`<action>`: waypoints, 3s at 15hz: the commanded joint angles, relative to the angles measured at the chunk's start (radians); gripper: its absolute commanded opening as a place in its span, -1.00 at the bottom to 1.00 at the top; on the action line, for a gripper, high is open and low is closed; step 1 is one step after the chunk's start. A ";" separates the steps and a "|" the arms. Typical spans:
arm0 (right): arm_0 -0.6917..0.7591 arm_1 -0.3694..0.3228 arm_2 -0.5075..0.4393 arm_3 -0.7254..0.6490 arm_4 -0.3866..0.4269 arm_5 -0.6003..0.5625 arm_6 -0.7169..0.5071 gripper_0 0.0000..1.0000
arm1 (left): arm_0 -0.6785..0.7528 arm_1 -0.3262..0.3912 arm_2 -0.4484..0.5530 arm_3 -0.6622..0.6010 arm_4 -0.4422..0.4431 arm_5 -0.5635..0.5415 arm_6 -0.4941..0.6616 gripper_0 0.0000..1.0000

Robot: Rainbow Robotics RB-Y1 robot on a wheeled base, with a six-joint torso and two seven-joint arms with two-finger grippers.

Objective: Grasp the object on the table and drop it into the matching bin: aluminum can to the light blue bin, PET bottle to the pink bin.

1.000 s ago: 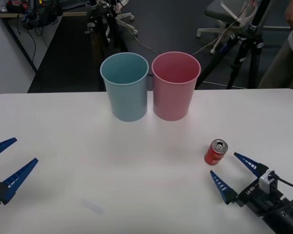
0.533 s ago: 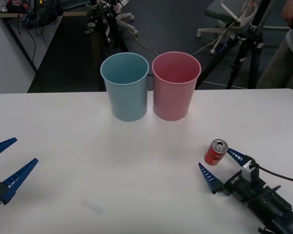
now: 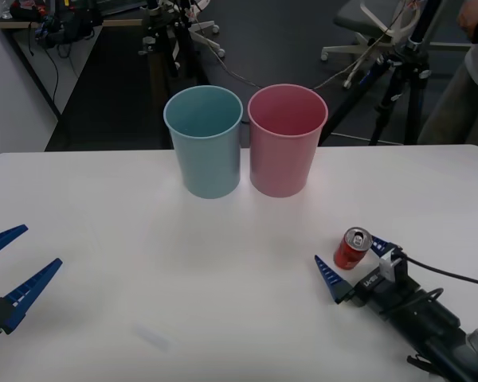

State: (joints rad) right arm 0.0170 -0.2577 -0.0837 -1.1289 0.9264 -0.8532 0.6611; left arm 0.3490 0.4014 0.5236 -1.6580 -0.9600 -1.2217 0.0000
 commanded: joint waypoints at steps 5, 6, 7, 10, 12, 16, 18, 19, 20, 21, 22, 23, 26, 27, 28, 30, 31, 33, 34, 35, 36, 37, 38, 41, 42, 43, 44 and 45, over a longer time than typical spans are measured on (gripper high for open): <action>-0.005 0.000 0.002 0.000 0.000 0.003 -0.009 0.89 | 0.000 0.000 0.000 0.000 0.000 0.000 0.000 1.00; -0.005 0.000 0.002 0.000 0.000 0.003 -0.011 -0.81 | 0.000 0.000 0.000 0.000 0.000 0.000 0.000 1.00; -0.005 0.000 -0.002 0.000 0.000 0.005 -0.014 -1.00 | 0.000 0.000 0.000 0.000 0.000 0.000 0.000 1.00; -0.005 -0.002 -0.004 0.000 -0.003 0.005 -0.024 -1.00 | 0.000 0.000 0.000 0.000 0.000 0.000 0.000 1.00; -0.003 0.000 -0.005 0.000 -0.003 0.003 -0.028 -1.00 | 0.000 0.000 0.000 0.000 0.000 0.000 0.000 1.00; -0.003 -0.002 -0.014 0.000 -0.004 -0.003 -0.032 -1.00 | 0.000 0.000 0.000 0.000 0.000 0.000 0.000 1.00; 0.000 -0.002 -0.021 -0.015 -0.006 -0.010 -0.043 -1.00 | 0.000 0.000 0.000 0.000 0.000 0.000 0.000 1.00; 0.006 -0.002 -0.021 -0.032 -0.006 -0.010 -0.051 -1.00 | 0.000 0.000 0.000 0.000 0.000 0.000 0.000 1.00; 0.017 -0.002 -0.021 -0.060 -0.006 -0.009 -0.063 -1.00 | 0.000 0.000 0.000 0.000 0.000 0.000 0.000 1.00; 0.037 -0.002 -0.021 -0.107 -0.003 -0.009 -0.112 -1.00 | 0.000 0.000 0.000 0.000 0.000 0.000 0.000 1.00; 0.055 -0.002 -0.021 -0.155 0.011 -0.007 -0.146 -1.00 | 0.000 0.000 0.000 0.000 0.000 0.000 0.000 1.00; 0.078 -0.002 -0.013 -0.210 0.020 0.008 -0.179 -1.00 | 0.000 0.000 0.000 0.000 0.000 0.000 0.000 1.00; 0.162 -0.014 0.025 -0.428 0.060 0.103 -0.279 -1.00 | 0.000 0.000 0.000 0.000 0.000 0.000 0.000 1.00; 0.196 -0.025 0.045 -0.525 0.091 0.152 -0.328 -1.00 | 0.000 0.000 0.000 0.000 0.000 0.000 0.000 1.00; 0.216 -0.034 0.059 -0.585 0.106 0.183 -0.360 -1.00 | 0.000 0.000 0.000 0.000 0.000 0.000 0.000 1.00; 0.261 -0.075 0.110 -0.747 0.141 0.261 -0.463 -1.00 | 0.000 0.000 0.000 0.000 0.000 0.000 0.000 1.00; 0.270 -0.086 0.121 -0.804 0.161 0.283 -0.491 -1.00 | 0.000 0.000 0.000 0.000 0.000 0.000 0.000 1.00; 0.278 -0.091 0.127 -0.911 0.236 0.312 -0.581 -1.00 | 0.000 0.000 0.000 0.000 0.000 0.000 0.000 1.00; 0.274 -0.091 0.131 -0.953 0.276 0.321 -0.635 -1.00 | 0.000 0.000 0.000 0.000 0.000 0.000 0.000 1.00; 0.270 -0.091 0.133 -0.980 0.308 0.327 -0.672 -1.00 | 0.000 0.000 0.000 0.000 0.000 0.000 0.000 1.00; 0.265 -0.094 0.144 -1.023 0.359 0.347 -0.733 -1.00 | 0.000 0.000 0.000 0.000 0.000 0.000 0.000 1.00; 0.255 -0.097 0.162 -1.059 0.404 0.376 -0.787 -1.00 | 0.000 0.000 0.000 0.000 0.000 0.000 0.000 1.00; 0.239 -0.100 0.177 -1.078 0.447 0.398 -0.837 -1.00 | 0.000 0.000 0.000 0.000 0.000 0.000 0.000 1.00; 0.143 -0.100 0.239 -1.085 0.575 0.474 -0.974 -1.00 | 0.000 0.000 0.000 0.000 0.000 0.000 0.000 1.00; 0.097 -0.100 0.268 -1.062 0.608 0.511 -1.014 -1.00 | 0.000 0.000 0.000 0.000 0.000 0.000 0.000 1.00; 0.044 -0.098 0.295 -1.028 0.635 0.546 -1.045 -1.00 | 0.000 0.000 0.000 0.000 0.000 0.000 0.000 1.00; -0.008 -0.098 0.320 -0.988 0.654 0.580 -1.061 -1.00 | 0.000 0.000 0.000 0.000 0.000 0.000 0.000 1.00; -0.066 -0.094 0.345 -0.939 0.655 0.614 -1.065 -1.00 | 0.000 0.000 0.000 0.000 0.000 0.000 0.000 1.00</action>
State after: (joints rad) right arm -0.0077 -0.3545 0.2428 -2.1026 1.5786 -0.2648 -0.3993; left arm 0.3491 0.4014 0.5236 -1.6581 -0.9599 -1.2217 0.0000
